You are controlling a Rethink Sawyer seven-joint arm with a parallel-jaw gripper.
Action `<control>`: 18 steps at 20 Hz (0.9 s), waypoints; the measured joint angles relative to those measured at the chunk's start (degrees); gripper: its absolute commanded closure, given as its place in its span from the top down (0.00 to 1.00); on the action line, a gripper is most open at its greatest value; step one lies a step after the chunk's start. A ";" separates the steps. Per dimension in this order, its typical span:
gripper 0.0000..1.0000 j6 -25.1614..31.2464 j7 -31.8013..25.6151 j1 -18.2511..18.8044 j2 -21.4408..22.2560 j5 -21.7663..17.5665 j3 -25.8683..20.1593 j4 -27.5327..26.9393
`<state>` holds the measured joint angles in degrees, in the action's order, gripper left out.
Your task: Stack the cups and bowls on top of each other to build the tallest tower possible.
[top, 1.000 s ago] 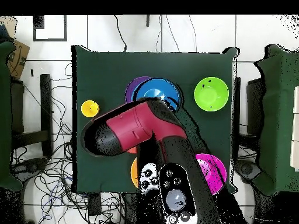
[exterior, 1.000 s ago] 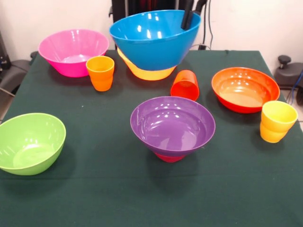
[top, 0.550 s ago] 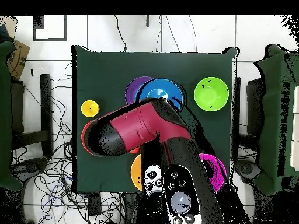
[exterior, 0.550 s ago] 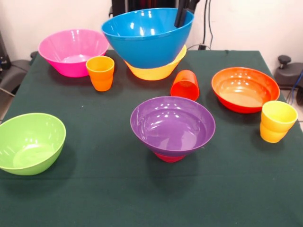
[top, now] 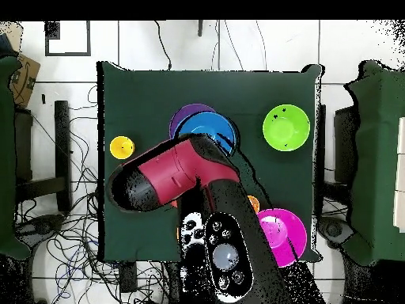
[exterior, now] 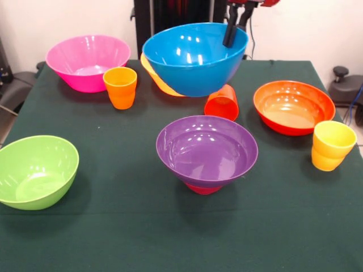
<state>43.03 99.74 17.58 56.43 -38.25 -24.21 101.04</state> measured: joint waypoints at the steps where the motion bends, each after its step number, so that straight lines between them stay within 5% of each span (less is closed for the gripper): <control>1: 0.00 -0.05 0.00 -0.09 -0.16 0.00 0.00 0.00; 18: 0.00 -4.34 0.01 -4.85 -4.18 -4.19 3.67 -0.16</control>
<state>38.69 99.75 12.73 52.25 -42.44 -20.54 100.89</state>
